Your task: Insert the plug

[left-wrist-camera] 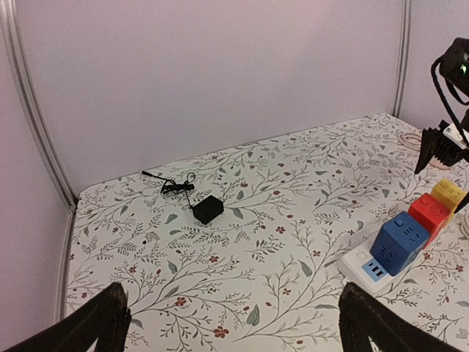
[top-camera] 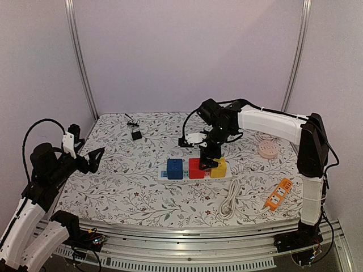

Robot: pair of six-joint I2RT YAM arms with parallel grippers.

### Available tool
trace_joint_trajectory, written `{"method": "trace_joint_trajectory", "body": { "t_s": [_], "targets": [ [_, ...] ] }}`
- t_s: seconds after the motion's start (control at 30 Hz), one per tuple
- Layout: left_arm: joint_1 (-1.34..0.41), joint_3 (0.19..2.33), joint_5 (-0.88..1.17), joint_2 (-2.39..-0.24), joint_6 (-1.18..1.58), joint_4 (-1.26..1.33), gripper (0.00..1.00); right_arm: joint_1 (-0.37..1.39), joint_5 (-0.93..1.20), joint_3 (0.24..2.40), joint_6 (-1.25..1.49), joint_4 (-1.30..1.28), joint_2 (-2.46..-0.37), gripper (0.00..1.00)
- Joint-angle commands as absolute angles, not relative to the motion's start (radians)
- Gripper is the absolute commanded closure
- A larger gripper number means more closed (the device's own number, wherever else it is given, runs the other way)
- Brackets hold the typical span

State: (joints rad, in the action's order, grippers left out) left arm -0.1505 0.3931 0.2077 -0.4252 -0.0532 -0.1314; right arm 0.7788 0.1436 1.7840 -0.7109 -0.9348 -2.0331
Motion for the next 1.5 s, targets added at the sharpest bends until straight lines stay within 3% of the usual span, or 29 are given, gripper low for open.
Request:
{"method": "trace_joint_trajectory", "body": {
  "t_s": [0.0, 0.23, 0.47, 0.63, 0.83, 1.23, 1.37, 1.47],
  "targets": [
    [-0.129, 0.382, 0.230, -0.419, -0.059, -0.126, 0.01, 0.789, 0.205, 1.791, -0.760, -0.958, -2.079, 0.01],
    [-0.121, 0.379, 0.239, -0.424, -0.058, -0.121, 0.01, 0.796, 0.214, 1.788, -0.734, -0.907, -2.131, 0.09],
    [-0.114, 0.378, 0.252, -0.428, -0.056, -0.124, 0.00, 0.793, 0.152, 1.796, -0.686, -0.836, -2.161, 0.31],
    [-0.112, 0.379, 0.258, -0.434, -0.055, -0.124, 0.01, 0.762, 0.092, 1.827, -0.622, -0.829, -2.196, 0.53],
    [-0.107, 0.377, 0.260, -0.440, -0.055, -0.125, 0.01, 0.692, -0.041, 1.916, -0.546, -0.828, -2.273, 0.59],
    [-0.100, 0.376, 0.268, -0.455, -0.055, -0.126, 0.01, 0.444, -0.171, 2.299, -0.370, -0.844, -2.544, 0.54],
    [-0.098, 0.375, 0.272, -0.456, -0.057, -0.126, 0.01, 0.434, -0.168, 2.335, -0.385, -0.839, -2.579, 0.38],
    [-0.098, 0.376, 0.273, -0.456, -0.057, -0.126, 0.01, 0.435, -0.164, 2.337, -0.368, -0.831, -2.568, 0.09]
  ]
}}
